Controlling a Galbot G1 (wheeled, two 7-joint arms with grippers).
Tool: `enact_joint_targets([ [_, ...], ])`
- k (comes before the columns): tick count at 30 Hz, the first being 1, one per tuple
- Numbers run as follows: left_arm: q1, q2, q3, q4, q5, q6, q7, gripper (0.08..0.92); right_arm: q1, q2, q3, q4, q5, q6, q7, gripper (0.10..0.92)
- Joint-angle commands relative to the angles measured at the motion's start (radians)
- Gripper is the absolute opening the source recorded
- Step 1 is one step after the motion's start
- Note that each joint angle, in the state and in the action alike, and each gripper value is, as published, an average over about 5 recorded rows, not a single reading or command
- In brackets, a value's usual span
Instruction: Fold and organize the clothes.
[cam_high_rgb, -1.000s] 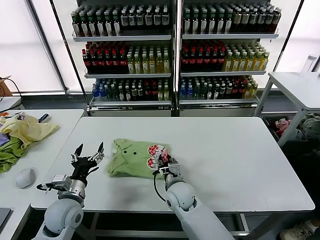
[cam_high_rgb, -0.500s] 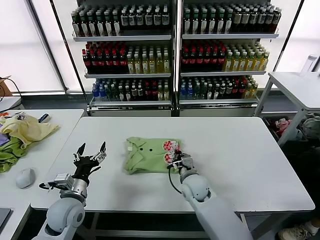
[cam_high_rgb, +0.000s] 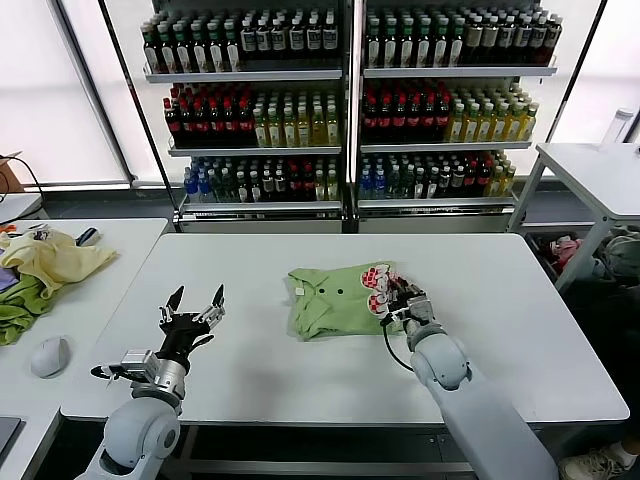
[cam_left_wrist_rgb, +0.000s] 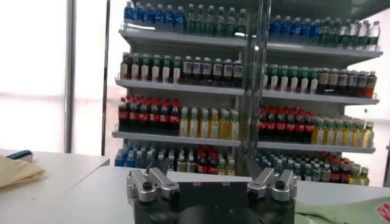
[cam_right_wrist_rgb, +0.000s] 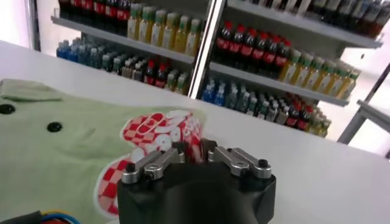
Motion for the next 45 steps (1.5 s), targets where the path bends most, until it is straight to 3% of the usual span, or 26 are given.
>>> enact_joint_targets([
  [1, 0.015, -0.005, 0.016, -0.021, 0.023, -0.002, 0.006, 0.823, -0.163, -0.06, 0.121, 0.171, -0.038, 0.15, -0.019, 0.364],
  [15, 0.09, -0.028, 0.032, -0.122, 0.064, -0.006, 0.033, 0.823, -0.568, -0.047, 0.392, 0.5, -0.044, 0.202, -0.049, 0.765],
  [18, 0.112, -0.032, 0.031, -0.15, 0.075, -0.005, 0.042, 0.823, -0.63, -0.037, 0.433, 0.528, -0.041, 0.224, -0.063, 0.812],
  [45, 0.207, -0.061, 0.014, -0.214, 0.139, -0.015, 0.068, 0.823, -0.669, -0.015, 0.457, 0.578, -0.061, 0.278, -0.055, 0.823],
])
